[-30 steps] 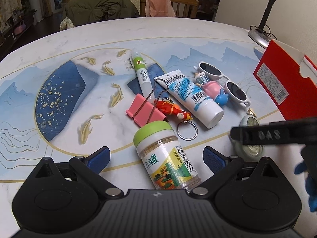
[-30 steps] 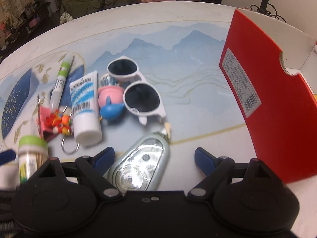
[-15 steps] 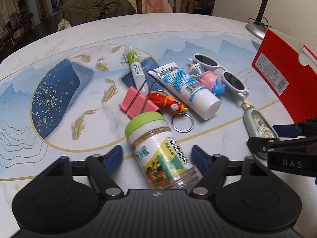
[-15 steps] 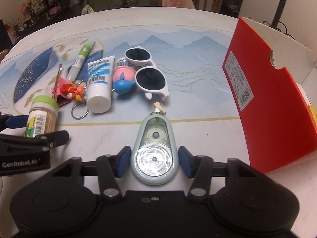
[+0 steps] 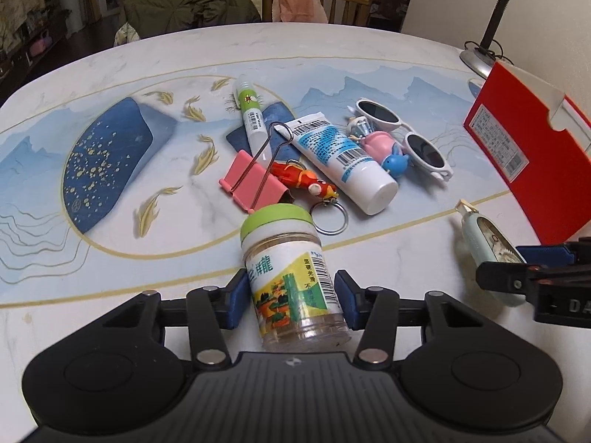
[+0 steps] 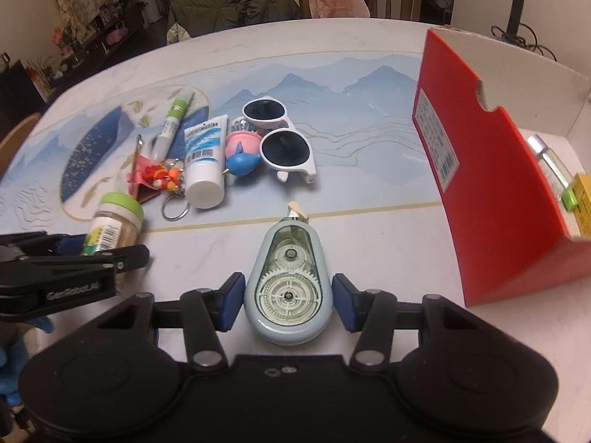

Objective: Organize rigid objects
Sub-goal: 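Grasp the green-lidded vitamin jar with the left tool while the right tool grasps the tape roller, then carry the jar and tape roller into the red box and open both tools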

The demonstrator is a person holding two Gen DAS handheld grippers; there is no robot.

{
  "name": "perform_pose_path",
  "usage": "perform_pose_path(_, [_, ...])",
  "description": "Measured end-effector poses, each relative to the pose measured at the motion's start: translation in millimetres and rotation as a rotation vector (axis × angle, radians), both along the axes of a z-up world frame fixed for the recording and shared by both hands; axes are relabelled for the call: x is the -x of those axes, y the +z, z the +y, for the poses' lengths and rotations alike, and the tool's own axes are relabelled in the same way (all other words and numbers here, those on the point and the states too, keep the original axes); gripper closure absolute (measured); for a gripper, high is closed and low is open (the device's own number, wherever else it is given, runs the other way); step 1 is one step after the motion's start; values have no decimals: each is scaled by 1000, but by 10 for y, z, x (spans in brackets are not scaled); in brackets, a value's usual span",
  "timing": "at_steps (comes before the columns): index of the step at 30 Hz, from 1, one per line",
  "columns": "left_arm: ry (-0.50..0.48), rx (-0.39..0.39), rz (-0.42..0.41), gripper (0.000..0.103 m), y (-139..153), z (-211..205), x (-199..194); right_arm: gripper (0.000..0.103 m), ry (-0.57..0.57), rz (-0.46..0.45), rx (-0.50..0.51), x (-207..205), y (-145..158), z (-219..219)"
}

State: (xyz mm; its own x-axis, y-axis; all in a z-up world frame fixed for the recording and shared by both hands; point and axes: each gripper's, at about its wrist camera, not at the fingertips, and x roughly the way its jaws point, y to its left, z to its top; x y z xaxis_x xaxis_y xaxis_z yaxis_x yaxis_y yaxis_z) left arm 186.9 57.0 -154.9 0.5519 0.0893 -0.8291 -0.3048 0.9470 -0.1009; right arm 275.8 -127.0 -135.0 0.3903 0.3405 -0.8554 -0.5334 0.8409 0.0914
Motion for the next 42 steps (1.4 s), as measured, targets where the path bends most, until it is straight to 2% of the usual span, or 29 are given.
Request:
perform_pose_path(5, [-9, 36, -12, 60, 136, -81, 54, 52, 14, 11, -55, 47, 176, -163])
perform_pose_path(12, [-24, 52, -32, 61, 280, -242, 66, 52, 25, 6, -127, 43, 448, -433])
perform_pose_path(19, [-46, 89, -99, 61, 608, -498, -6, 52, 28, -23, -193, -40, 745, -695])
perform_pose_path(30, [-172, 77, -188, 61, 1079, -1223, -504, 52, -52, -100, -223, -501, 970, -1252])
perform_pose_path(35, [-223, 59, -206, 61, 1187, -1546, -790, 52, -89, -120, -220, -736, 989, -1560])
perform_pose_path(42, [-274, 28, -192, 61, 1188, -1961, -1210, 52, -123, -127, -205, -1053, 955, -1917])
